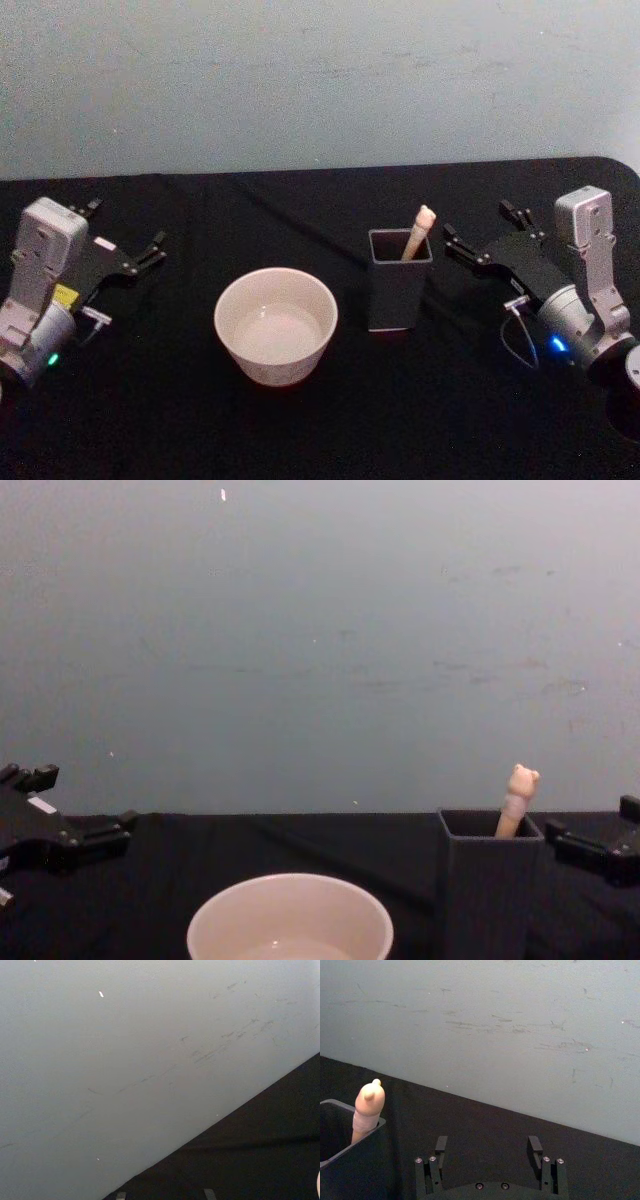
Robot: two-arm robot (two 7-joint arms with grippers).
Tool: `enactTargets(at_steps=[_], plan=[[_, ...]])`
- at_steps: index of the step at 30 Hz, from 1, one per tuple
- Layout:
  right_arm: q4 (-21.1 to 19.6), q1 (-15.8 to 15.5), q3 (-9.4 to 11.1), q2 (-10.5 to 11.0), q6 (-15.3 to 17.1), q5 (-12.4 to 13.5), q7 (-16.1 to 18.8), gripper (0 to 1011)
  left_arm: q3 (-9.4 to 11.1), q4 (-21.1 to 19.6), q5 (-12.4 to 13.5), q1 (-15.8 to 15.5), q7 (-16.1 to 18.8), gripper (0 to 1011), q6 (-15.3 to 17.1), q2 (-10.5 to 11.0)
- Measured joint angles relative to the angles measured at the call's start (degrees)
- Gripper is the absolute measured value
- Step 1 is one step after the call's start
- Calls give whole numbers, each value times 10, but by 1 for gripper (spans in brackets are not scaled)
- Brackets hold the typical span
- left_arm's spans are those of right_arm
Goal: Pick up the stirring spoon with one hand, stir inside the cup, then place it back in its original position.
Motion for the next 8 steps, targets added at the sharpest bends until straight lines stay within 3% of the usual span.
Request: enactTargets(at_steps=[8], plan=[[0,0,0,0,0,0,0,1000,0,0,0,0,0,1001,0,0]])
